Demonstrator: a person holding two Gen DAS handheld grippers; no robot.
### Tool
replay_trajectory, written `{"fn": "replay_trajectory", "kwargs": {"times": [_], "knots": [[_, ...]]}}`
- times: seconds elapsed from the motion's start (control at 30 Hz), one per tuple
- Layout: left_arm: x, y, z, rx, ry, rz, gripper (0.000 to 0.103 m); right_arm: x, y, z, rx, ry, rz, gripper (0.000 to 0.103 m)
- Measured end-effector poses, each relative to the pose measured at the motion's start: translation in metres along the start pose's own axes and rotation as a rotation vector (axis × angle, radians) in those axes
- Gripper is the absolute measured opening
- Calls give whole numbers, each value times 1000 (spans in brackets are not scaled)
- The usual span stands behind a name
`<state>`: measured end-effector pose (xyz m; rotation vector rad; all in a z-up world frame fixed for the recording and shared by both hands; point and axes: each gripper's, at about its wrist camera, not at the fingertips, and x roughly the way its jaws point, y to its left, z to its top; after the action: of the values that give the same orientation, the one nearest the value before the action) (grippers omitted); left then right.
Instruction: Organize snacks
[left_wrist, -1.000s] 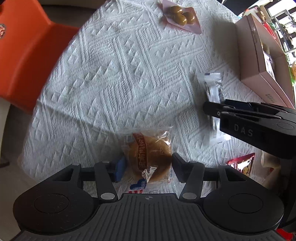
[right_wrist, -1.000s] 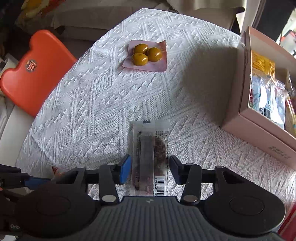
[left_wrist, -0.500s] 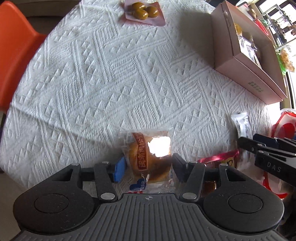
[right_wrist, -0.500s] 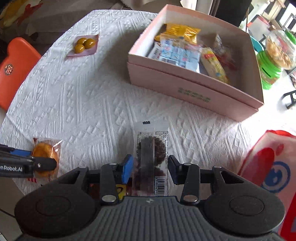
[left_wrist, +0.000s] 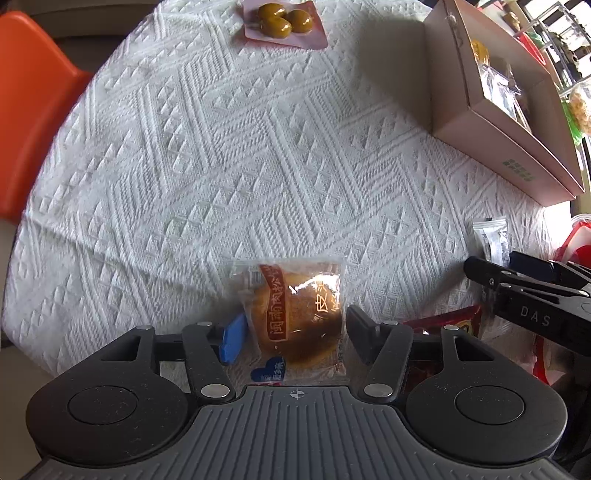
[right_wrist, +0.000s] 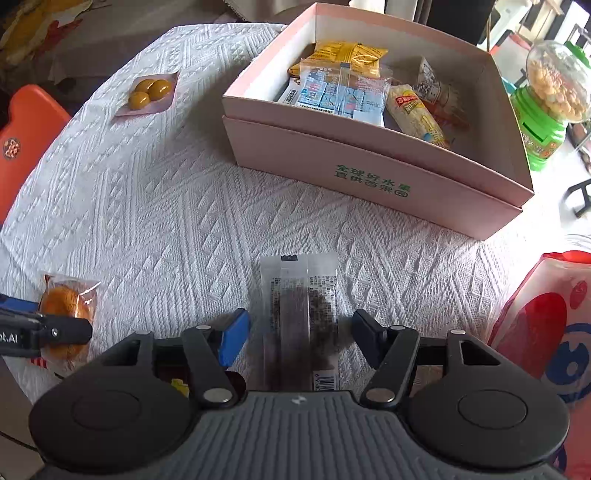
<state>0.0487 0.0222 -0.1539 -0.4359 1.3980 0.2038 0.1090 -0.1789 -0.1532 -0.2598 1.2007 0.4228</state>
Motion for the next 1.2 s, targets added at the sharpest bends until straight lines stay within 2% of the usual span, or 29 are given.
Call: {"fn": "replay_trajectory", "kwargs": {"times": [0.07, 0.13, 0.2, 0.27, 0.4, 0.53, 0.67, 0.9, 0.97, 1.03, 1.13, 1.2], "knots": [[1, -1, 0, 7, 3, 7, 66, 0, -2, 3, 11, 13, 9, 61], [1, -2, 0, 11, 5, 15, 65, -5, -3, 4, -3, 27, 11, 40], [0, -2, 0, 1, 8, 31, 60, -12, -5, 5, 8, 47, 43, 39], [-1, -4, 0, 14, 24, 29, 60, -26, -5, 5, 19, 37, 68, 39], [-3, -20, -5, 44, 84, -10, 60, -59, -7, 9, 22, 0, 89, 39], [-12, -45, -10, 87, 120, -43, 59, -80, -18, 12, 48, -1, 96, 38], [-12, -60, -13, 93, 131, -89, 59, -83, -29, 6, 64, 20, 98, 27], [-7, -49, -10, 45, 92, -73, 59, -67, -30, -15, 97, 69, 124, 30], [-7, -40, -10, 27, 91, -70, 59, -63, -23, -22, 81, 67, 93, 36], [-7, -34, -12, 13, 94, -70, 59, -59, -18, -26, 68, 52, 64, 47], [-9, -25, -16, -4, 100, -82, 59, -58, -13, -26, 59, 59, 24, 49], [-11, -17, -18, -21, 105, -85, 59, -66, -12, -29, 69, 70, 70, 49]]}}
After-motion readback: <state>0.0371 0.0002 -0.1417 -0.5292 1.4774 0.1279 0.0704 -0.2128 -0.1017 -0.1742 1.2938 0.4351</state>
